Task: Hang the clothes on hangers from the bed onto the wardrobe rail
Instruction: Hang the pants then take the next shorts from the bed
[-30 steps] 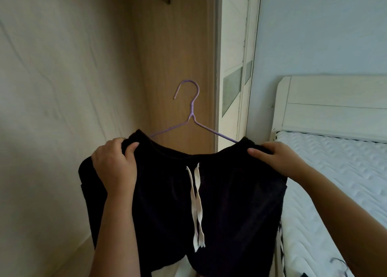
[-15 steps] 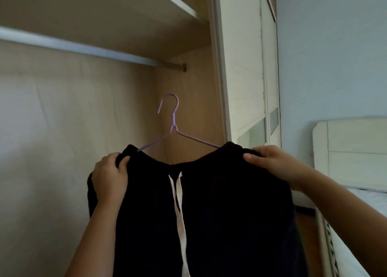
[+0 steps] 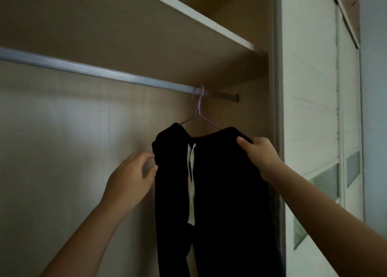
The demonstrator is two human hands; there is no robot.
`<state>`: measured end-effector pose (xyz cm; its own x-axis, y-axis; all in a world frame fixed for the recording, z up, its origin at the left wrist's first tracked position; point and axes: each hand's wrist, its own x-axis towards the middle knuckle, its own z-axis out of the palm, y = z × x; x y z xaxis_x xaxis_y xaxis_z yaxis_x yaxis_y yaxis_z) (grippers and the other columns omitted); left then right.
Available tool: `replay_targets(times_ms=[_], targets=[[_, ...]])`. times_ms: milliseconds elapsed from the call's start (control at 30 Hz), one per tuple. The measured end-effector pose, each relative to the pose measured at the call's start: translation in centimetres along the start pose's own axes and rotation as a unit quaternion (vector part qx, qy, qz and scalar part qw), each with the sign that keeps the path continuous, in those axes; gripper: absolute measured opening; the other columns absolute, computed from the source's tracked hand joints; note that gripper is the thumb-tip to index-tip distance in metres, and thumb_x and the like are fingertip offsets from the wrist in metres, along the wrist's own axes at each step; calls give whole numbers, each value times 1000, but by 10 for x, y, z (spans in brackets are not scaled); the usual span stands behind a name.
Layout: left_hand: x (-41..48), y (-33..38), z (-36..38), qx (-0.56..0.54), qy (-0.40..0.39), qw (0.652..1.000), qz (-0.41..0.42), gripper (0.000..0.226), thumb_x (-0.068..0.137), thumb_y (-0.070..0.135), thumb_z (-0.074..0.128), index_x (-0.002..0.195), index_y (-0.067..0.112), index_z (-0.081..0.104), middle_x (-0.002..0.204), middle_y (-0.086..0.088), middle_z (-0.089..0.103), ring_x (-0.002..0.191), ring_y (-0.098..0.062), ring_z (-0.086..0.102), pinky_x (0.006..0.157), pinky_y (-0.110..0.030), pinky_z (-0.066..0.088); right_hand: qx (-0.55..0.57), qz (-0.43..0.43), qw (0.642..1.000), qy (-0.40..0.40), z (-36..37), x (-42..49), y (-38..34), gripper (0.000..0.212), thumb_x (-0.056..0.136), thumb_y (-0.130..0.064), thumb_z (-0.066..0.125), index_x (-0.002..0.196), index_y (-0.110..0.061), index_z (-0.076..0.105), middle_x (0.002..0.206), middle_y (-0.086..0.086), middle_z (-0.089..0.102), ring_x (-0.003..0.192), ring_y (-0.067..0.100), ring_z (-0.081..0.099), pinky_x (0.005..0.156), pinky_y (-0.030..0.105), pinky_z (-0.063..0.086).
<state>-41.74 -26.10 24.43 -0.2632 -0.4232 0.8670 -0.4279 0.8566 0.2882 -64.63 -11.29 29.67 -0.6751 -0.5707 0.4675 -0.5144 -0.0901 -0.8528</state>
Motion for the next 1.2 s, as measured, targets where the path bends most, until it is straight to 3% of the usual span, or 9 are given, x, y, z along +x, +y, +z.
replay_targets(times_ms=[267,500,667,733,833,900,1000,1100,1200], targets=[[-12,-31,-26,14,6,995,-95,19,85,22,57,104,22,60,95,9,61,86,-13,60,71,-28,40,40,-30,998,24,59,78,-41,33,91,-32,53,69,-9,44,72,6,47,68,22,51,64,32,40],[-28,-50,-40,7,21,994,-110,13,83,17,60,92,27,58,86,7,65,78,-5,61,59,-18,36,2,-20,1000,17,99,118,-48,35,92,-29,51,109,2,52,83,7,50,91,33,54,73,35,42],[-38,-60,-39,-10,18,990,-138,13,84,17,59,89,29,57,85,11,64,76,-5,61,62,-15,38,-3,7,1000,18,109,125,-26,38,93,-29,50,112,4,50,88,13,51,91,33,53,78,38,46],[-41,-61,-33,-20,12,989,-147,13,84,16,59,89,28,57,84,11,64,77,-4,61,62,-16,38,11,26,1000,12,108,126,-11,31,92,-30,51,98,1,53,89,14,53,88,33,55,78,40,48],[-44,-61,-24,-38,9,987,-154,15,84,17,58,88,31,57,82,15,63,88,5,56,62,-15,37,-13,18,999,28,102,126,3,31,94,-30,49,71,-8,44,70,7,47,64,24,50,57,32,42],[-48,-59,-17,-54,7,986,-157,20,84,16,58,84,35,55,81,17,63,90,11,52,62,-14,37,-22,-4,1000,20,98,119,8,24,95,-28,47,93,-4,51,73,5,48,63,20,48,53,30,39],[-61,-55,-8,-87,3,982,-165,27,84,14,59,79,40,53,80,17,63,87,12,54,62,-14,37,-68,-42,997,-2,93,101,21,43,95,-28,44,129,-2,42,103,12,55,86,25,55,66,33,43],[-81,-54,3,-111,-26,978,-177,27,84,15,59,79,40,54,81,16,63,86,12,56,62,-11,38,-72,-60,995,-25,88,71,42,43,94,-26,46,133,-7,38,121,10,54,103,27,57,73,33,46],[-105,-54,12,-132,-50,971,-191,25,84,15,60,81,40,55,81,16,64,86,12,56,64,-4,41,-35,-28,998,-50,85,38,71,39,95,-25,45,130,-9,43,117,8,57,91,17,57,73,28,48]])
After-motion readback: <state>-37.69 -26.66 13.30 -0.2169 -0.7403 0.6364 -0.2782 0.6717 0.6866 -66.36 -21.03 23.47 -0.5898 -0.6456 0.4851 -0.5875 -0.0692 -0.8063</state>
